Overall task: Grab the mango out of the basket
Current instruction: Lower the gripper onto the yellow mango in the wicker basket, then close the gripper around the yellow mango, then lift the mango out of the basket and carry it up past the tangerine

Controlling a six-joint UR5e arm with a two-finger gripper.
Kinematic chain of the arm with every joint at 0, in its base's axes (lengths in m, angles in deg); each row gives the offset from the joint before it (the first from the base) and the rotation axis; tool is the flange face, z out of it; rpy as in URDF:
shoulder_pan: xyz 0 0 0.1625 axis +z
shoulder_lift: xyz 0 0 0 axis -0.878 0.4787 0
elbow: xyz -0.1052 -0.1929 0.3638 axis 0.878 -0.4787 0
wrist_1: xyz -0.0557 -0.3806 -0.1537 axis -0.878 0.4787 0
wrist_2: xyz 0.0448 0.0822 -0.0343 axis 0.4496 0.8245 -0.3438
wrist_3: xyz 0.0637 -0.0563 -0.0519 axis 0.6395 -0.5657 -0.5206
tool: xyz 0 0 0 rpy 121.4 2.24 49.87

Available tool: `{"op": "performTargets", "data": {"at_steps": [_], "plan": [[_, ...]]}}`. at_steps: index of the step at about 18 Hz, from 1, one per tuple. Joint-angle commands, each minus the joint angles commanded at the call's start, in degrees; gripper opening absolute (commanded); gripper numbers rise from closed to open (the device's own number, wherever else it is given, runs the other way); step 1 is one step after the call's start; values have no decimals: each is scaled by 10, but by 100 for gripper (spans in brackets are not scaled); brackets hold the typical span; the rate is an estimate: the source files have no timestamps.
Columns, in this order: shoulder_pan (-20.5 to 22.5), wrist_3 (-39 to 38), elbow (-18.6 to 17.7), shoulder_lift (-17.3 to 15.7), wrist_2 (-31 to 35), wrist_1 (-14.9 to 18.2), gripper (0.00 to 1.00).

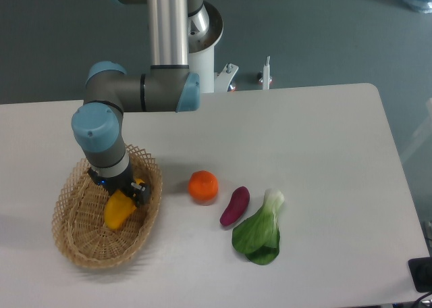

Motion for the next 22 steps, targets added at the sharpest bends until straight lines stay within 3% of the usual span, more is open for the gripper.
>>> {"op": "performTargets", "data": {"at_steps": [5, 7, 14, 19, 22], "plan": [[3, 4, 4, -16, -3, 2, 41], [11, 6, 12, -39, -2, 11, 41], [99, 61, 33, -105, -9, 26, 41], [212, 225, 40, -154, -33, 108, 41], [282, 320, 50, -165, -54, 150, 41]]}}
